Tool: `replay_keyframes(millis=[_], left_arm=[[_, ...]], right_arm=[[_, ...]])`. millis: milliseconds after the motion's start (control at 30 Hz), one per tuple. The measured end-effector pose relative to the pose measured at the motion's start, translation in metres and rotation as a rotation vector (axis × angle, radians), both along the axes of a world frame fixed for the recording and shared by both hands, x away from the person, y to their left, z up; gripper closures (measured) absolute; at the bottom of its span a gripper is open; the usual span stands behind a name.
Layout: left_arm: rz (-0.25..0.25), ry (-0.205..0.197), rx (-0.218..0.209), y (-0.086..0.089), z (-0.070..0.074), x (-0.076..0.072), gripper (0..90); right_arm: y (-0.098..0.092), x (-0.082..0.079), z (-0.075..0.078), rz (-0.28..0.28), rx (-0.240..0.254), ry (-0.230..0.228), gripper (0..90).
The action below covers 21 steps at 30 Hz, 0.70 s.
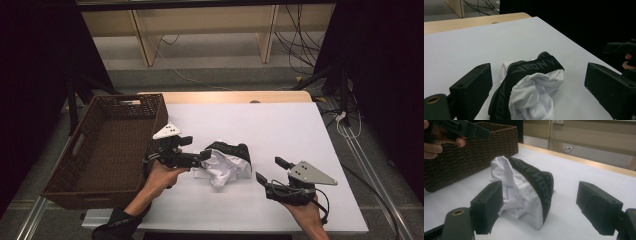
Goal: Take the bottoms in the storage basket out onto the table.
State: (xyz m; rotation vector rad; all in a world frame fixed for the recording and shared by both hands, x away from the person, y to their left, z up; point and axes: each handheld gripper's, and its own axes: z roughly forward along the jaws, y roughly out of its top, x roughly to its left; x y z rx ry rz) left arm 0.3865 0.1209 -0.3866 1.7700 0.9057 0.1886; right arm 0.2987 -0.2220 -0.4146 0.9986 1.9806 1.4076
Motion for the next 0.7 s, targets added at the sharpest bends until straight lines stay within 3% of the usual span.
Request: replay_keyframes(millis=[700], left_arm=[[0.021, -0.054, 0.023, 0.009, -0.017, -0.02, 7.5]], right_arm=[[0.001, 0.0, 0.0, 0.002, 0.002, -0.004, 22.5]])
